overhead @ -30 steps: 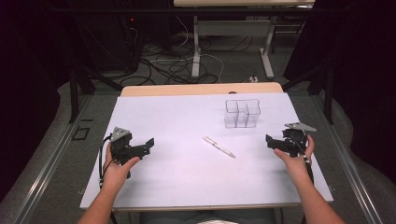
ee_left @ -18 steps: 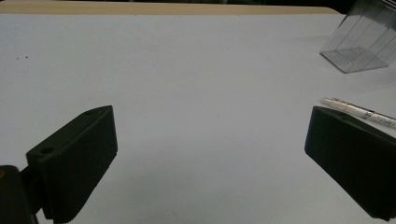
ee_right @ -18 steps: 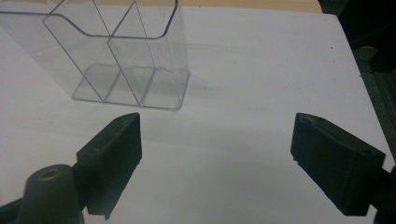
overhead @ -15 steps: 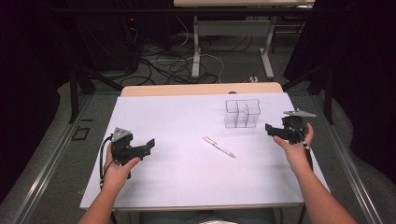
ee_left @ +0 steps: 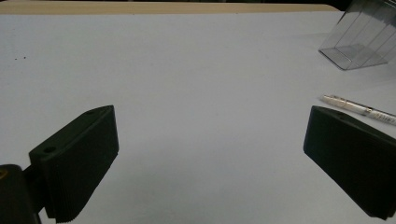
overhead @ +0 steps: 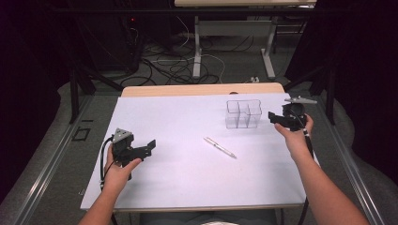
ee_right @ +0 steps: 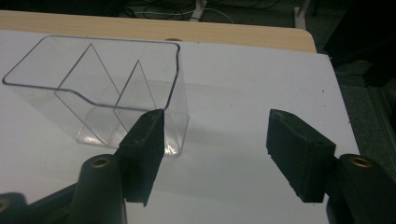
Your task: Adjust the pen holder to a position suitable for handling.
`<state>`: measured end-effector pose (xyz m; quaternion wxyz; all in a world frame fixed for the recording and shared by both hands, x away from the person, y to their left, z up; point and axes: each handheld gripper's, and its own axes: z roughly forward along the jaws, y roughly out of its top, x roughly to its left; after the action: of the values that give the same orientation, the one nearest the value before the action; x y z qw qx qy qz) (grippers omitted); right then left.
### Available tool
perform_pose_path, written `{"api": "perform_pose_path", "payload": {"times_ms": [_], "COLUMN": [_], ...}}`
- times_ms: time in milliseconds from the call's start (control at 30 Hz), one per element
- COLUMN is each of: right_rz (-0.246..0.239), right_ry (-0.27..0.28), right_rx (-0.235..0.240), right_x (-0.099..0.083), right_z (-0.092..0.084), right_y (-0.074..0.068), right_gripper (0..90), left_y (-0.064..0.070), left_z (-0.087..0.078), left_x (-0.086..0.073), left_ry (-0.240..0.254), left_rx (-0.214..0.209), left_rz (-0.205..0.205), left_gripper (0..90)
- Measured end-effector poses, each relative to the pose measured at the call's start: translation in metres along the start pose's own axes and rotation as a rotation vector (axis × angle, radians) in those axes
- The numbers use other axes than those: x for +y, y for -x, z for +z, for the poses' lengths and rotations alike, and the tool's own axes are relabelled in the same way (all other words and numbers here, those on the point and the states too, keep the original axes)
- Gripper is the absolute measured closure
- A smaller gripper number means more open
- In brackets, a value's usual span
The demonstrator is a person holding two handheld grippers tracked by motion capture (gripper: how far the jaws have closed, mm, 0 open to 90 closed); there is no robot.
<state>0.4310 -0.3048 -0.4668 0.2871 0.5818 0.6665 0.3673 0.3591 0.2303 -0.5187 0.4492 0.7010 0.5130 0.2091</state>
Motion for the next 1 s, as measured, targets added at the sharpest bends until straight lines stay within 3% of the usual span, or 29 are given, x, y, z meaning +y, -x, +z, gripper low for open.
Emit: {"api": "perform_pose_path", "payload": {"times_ms": [333,500,667,1000], "right_rz": [0.021,-0.002,0.025,0.014], "right_ry": [-0.031,-0.034,-0.011,-0.047], "right_rx": [-0.019,-0.051,-0.055,-0.049], "right_x": [0.02,0.027,0.029,0.025], "right_z": [0.009,0.018,0.024,0.043], "right_y": [0.0,-0.001,0.0,-0.001], "right_gripper": [46.6,52.4,58.7,70.3], "left_y": [-0.001,-0.001,-0.001,0.0], "left_z": [-0.001,-0.001,-0.001,-0.001], "left_x": [-0.001,-0.001,-0.001,-0.001], "left_ry": [0.001,-0.001,-0.001,-0.005], "left_rx": [0.002,0.002,0.003,0.004], "left_rz": [-0.003,-0.002,-0.001,-0.002], "left_gripper": [3.6,3.6,3.6,3.9]}}
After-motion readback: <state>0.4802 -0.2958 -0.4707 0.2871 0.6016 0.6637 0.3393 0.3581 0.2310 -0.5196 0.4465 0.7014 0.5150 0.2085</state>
